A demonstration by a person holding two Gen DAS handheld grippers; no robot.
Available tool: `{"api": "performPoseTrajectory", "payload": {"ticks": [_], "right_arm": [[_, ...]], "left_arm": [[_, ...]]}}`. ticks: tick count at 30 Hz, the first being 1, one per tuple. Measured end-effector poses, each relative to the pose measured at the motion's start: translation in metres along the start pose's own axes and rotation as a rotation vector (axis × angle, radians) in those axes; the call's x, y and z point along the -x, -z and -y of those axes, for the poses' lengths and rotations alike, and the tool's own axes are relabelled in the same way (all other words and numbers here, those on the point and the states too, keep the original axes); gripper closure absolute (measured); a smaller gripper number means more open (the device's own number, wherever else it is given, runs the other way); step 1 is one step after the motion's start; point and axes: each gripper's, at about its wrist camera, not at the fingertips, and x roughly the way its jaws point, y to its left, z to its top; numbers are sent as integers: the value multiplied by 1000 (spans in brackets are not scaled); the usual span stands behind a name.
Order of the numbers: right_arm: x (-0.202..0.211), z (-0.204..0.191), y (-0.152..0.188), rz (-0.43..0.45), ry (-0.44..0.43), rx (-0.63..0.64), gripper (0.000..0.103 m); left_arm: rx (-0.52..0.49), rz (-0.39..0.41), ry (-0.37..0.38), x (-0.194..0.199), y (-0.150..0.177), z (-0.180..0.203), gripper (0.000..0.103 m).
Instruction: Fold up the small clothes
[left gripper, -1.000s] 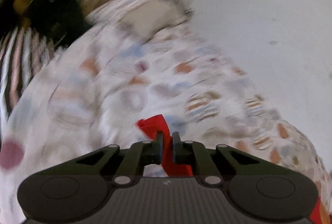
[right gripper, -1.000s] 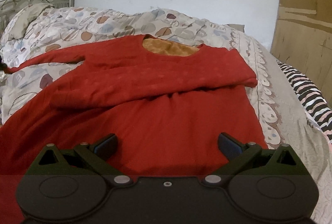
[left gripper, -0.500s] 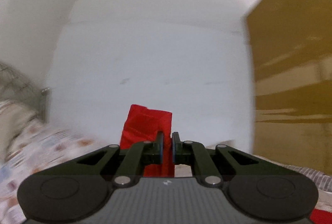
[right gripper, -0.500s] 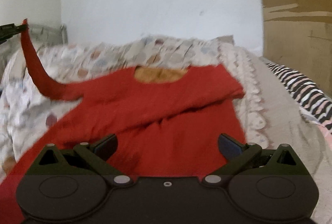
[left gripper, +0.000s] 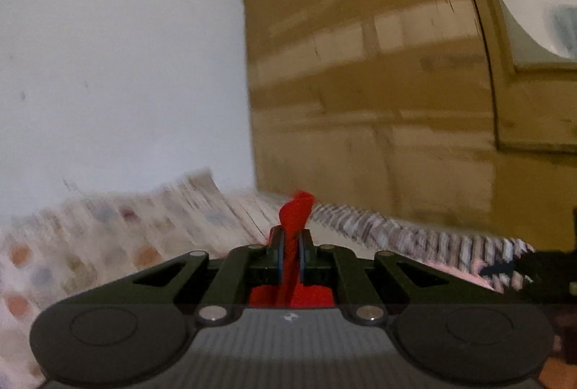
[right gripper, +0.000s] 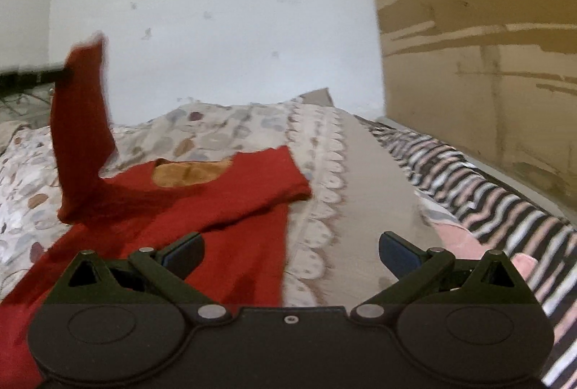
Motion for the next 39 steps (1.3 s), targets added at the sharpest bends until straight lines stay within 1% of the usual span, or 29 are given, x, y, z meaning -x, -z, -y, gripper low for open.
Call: {"api": "performPoseTrajectory", "payload": {"ticks": [2,6,9,11,12,14,15,16,19,20,22,24,25,27,28,30,33,34,37,39], "right_arm": [[0,8,5,-10,22,-14,0],[-1,17,14,-38,40,-51,0],[-2,17,17,-44,42,-55,0],[-3,14,17,-45,37,-53,0],[-4,12,17,-46,34,-51,0],[-5,8,16,-47,24,-44,0],[-6,7,15,-46,20,-41,0],[-6,4,14,-44,13,-36,0],[-7,-3,12,-39,1,-16,0],[-7,-6,11,-38,-4,-8,0],[-7,-12,11,-40,-20,11,0],[-7,-19,10,-40,-42,38,0],[-8,-23,10,-38,-53,53,0],[-10,-32,9,-36,-79,84,0],[-11,-37,8,-39,-95,95,0],[-15,-46,6,-46,-128,105,0],[-25,-62,3,-64,-173,115,0],[-30,-69,2,-76,-183,117,0],[-44,-85,1,-103,-210,117,0],[-53,-96,0,-119,-212,133,0]], "left_arm": [[35,-60,30,-10,16,1,96],[54,-153,97,-17,47,6,96],[98,-205,143,-18,58,8,95],[128,-229,158,-15,63,3,94],[135,-237,158,-11,66,4,89],[142,-254,157,-8,69,3,72],[144,-258,150,-7,70,3,50],[145,-257,144,-3,70,4,32],[139,-240,116,12,71,2,20],[131,-245,108,16,72,0,17],[118,-255,62,30,76,-7,13],[99,-279,-12,41,82,-17,11],[86,-294,-60,46,86,-24,11],[47,-326,-188,53,97,-41,8],[26,-346,-265,55,103,-50,7],[3,-380,-389,57,115,-72,7],[-20,-391,-518,53,129,-101,7],[-12,-392,-539,50,131,-110,5],[17,-368,-576,36,133,-131,5],[32,-357,-596,20,132,-143,5]]}}
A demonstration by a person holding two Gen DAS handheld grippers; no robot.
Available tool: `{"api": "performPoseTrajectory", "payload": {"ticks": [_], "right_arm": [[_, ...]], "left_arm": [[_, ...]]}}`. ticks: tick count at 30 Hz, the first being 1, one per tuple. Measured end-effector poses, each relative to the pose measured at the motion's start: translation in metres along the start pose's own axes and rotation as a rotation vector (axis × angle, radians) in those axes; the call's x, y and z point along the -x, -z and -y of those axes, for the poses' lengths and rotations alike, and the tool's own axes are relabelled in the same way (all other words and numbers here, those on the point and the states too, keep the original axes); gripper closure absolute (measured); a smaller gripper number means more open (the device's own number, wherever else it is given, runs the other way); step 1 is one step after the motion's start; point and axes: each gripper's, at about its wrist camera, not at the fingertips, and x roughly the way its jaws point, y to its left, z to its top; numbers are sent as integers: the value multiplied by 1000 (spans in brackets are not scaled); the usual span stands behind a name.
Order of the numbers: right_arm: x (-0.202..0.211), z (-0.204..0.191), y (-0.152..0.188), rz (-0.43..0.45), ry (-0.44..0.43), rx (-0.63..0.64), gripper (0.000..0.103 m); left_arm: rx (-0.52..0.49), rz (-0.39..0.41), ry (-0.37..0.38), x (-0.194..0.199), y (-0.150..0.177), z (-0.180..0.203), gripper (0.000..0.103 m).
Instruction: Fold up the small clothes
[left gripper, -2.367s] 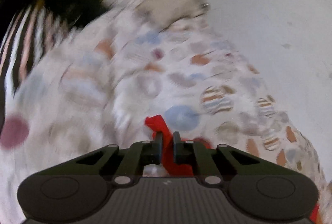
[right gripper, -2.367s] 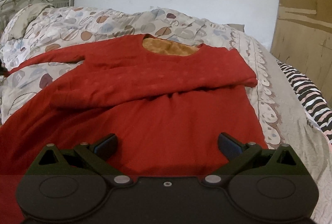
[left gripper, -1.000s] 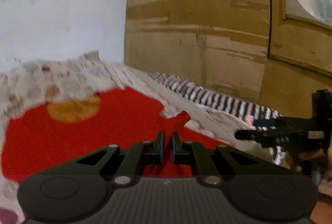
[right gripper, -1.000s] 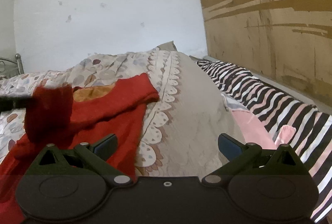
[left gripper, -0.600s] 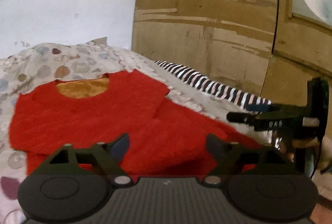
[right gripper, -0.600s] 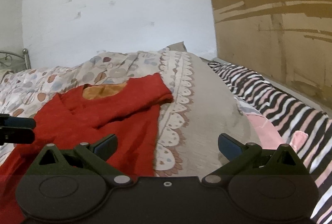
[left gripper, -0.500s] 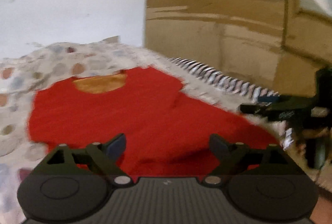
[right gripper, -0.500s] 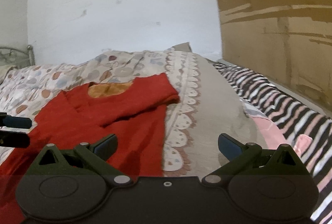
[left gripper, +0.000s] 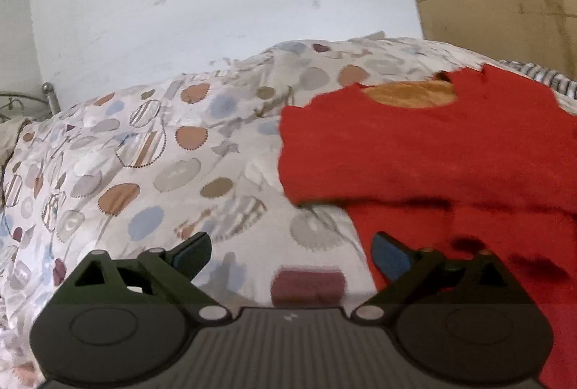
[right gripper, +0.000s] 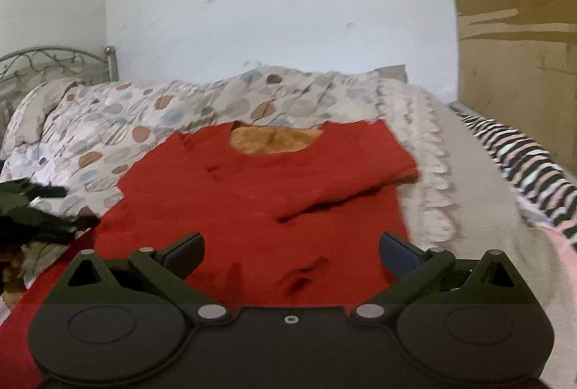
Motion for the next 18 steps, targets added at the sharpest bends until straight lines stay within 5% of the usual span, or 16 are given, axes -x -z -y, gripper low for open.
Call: {"api": "performPoseTrajectory", "payload": {"ticks": [6,8,10,11,13,18], "right_arm": [[-29,-16,6,-83,30,47,0],[-32,-15,11,-103,36,48,0],[-32,-14,13,-101,31,40,0],[-32,-14,13,-102,29,37,0],[-33,-13,14,-108,27,35,0],[-34,-15,14,-113,31,45,0]], "left_arm": [[-6,37,-84,-42,-19,0,8],[-18,48,-90,-51,-21,0,23],[0,78,-38,-52,-22,-3,60],[10,89,-8,-51,-22,-4,66],[11,116,4,-46,-21,-4,93],[65,139,23,-36,-19,-10,97]]}}
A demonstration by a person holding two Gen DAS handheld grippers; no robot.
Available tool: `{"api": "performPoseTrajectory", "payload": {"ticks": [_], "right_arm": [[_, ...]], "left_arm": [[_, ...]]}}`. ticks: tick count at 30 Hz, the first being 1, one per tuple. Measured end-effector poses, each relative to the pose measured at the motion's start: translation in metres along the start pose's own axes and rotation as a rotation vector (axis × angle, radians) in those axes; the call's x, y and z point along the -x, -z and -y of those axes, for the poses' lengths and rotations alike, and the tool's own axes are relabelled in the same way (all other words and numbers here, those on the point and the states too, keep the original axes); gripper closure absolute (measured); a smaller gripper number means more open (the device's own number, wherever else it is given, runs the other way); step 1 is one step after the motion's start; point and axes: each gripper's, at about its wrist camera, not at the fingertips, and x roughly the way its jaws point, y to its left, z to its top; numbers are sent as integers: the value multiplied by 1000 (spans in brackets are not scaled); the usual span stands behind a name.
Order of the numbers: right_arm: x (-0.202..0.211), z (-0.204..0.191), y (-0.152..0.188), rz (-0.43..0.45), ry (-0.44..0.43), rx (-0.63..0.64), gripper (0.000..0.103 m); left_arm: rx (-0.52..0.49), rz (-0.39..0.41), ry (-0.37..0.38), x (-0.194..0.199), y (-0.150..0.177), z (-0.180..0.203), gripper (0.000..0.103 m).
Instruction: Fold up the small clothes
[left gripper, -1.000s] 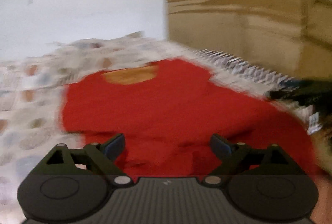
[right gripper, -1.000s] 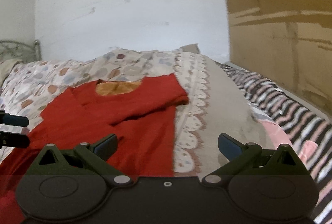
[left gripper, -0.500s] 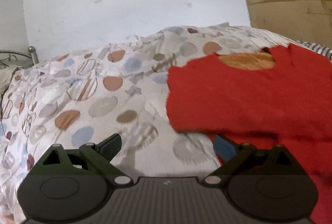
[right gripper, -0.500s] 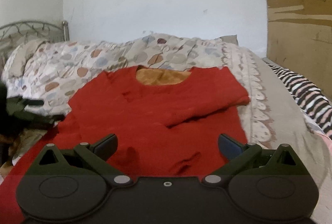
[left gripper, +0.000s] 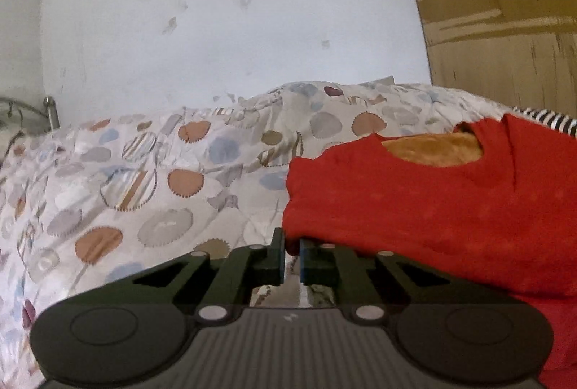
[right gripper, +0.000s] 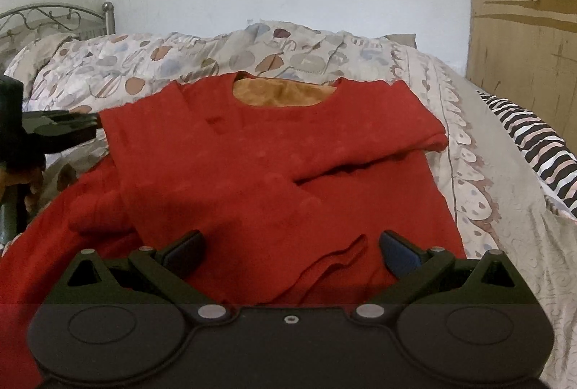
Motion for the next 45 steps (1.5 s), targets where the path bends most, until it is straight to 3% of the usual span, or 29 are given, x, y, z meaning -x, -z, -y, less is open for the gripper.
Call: {"api": "performPoseTrajectory", "payload": {"ticks": [6,12,14,16,17,20,24,27,32,36,40,43,45], "right_arm": [[-1,1,1,-1,-1,0,0],[1,2,3,9,1,0,0],[6,4,3,25,-8,-9,0],[15,6,5,43,-18,-21,0],[20,8,7,48,-21,-24,0],[34,10,16,50,-9,-8,0],[57,13,33,48,63,88,0],[75,22,49,49,125,138,0],[107,45,59,49,149,89,0],[121,49,71,6,269,185,0],[139,59,85,2,288,202,0],[158,58,93,34,257,221,0],[174,55,100,68,166,245,0]], "left_arm": [[59,-156,2,-17,2,-7,97],[12,-224,-15,-13,0,3,95],[12,-229,-12,-3,-1,2,82],[23,-218,-30,14,-1,0,32],[45,-203,-43,27,1,-2,27],[108,-203,0,59,5,-7,26],[165,-224,67,107,17,-5,17],[167,-236,119,140,29,2,16],[131,-287,168,175,52,13,16],[93,-331,136,186,70,15,15],[118,-328,106,198,77,4,10],[145,-336,83,206,75,-3,7],[143,-331,68,212,72,-6,6]]}}
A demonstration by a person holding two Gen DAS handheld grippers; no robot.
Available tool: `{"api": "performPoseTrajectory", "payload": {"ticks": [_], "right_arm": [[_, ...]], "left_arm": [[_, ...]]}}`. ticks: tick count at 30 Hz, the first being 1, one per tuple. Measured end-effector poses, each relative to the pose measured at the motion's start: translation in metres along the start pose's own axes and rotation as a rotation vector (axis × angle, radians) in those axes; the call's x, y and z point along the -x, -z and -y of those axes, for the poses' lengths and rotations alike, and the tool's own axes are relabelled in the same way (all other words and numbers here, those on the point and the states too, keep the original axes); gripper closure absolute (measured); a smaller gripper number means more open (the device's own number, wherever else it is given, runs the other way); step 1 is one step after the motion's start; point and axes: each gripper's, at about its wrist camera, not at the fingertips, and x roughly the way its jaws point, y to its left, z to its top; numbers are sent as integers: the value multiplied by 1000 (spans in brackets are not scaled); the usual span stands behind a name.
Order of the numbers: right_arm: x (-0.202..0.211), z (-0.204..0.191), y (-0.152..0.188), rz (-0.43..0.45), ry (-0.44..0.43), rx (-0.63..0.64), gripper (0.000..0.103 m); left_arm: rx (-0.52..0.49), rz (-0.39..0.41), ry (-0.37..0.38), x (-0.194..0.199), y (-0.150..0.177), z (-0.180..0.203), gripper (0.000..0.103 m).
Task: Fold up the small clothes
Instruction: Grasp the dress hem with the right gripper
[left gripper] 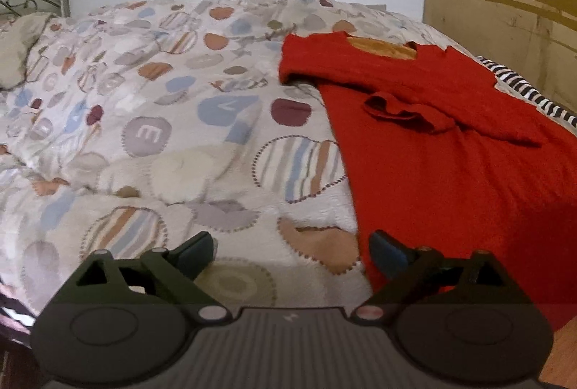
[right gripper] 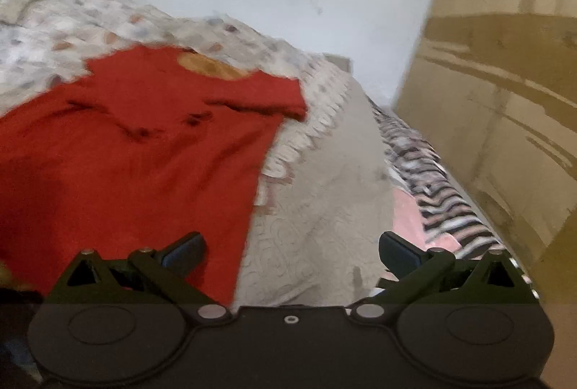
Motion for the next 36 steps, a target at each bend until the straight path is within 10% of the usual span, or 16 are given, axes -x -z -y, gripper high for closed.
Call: {"api": "performPoseTrajectory", "payload": {"ticks": [5,16,24,30,36], "right_arm": [[20,-25,19,23,-106,176,0],[-18,-101,62,37,107,703,1],[-17,-99,60,76,81,770,20],[-1,-106,68,109,62,876,45],[18,-103,54,153,16,972,94]], "left_arm": [[-38,38,7,20,0,5,1],[-85,70,44,47,-7,25,1],[-95,77,43,52,-9,28,1],[-98,76,49,51,-7,30,1],[-109,78,68,54,-4,33,1]]}}
